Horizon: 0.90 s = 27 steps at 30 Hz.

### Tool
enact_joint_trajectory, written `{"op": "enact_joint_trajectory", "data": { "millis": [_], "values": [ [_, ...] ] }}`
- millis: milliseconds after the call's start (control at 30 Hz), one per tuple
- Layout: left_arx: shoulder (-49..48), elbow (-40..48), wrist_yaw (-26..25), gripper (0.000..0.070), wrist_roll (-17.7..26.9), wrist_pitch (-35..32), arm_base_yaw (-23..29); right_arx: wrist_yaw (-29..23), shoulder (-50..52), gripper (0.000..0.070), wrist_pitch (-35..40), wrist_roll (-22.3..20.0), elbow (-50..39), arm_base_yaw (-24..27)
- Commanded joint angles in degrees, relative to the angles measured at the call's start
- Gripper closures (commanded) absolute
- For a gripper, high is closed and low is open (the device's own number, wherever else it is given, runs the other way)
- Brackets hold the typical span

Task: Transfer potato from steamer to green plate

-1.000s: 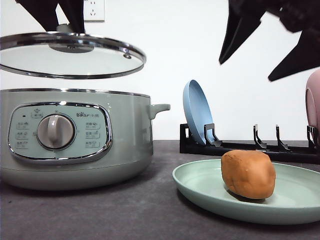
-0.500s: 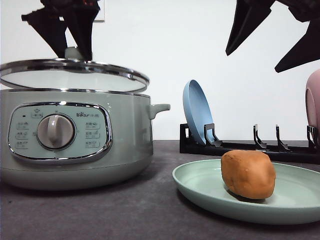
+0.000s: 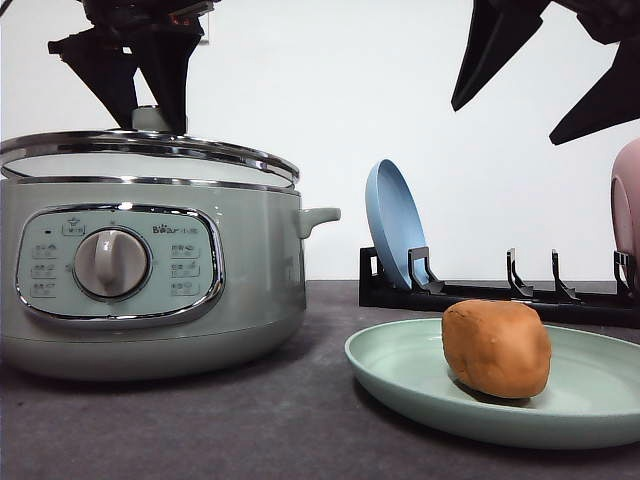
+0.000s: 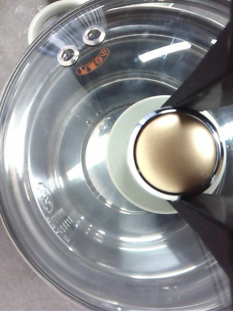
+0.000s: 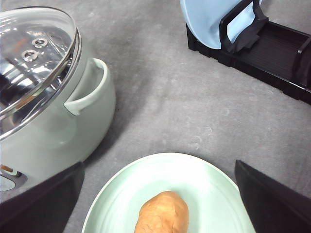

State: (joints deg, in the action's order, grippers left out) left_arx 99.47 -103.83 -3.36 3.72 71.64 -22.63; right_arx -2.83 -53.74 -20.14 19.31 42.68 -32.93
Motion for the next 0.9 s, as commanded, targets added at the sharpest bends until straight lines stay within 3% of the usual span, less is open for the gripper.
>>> {"op": "enact_joint_trajectory", "data": {
  "millis": [0, 867],
  "values": [
    [0.6, -2.3, 0.0, 0.07, 0.6, -1.1, -0.3, -0.2, -0.4, 0.0073, 0.3, -0.5, 0.9, -0.3],
    [4.0, -2.3, 2.3, 0.07, 0.7, 0.0, -0.3, -0.2, -0.4, 0.0072, 0.4, -0.7, 0.9, -0.3]
  ]
}}
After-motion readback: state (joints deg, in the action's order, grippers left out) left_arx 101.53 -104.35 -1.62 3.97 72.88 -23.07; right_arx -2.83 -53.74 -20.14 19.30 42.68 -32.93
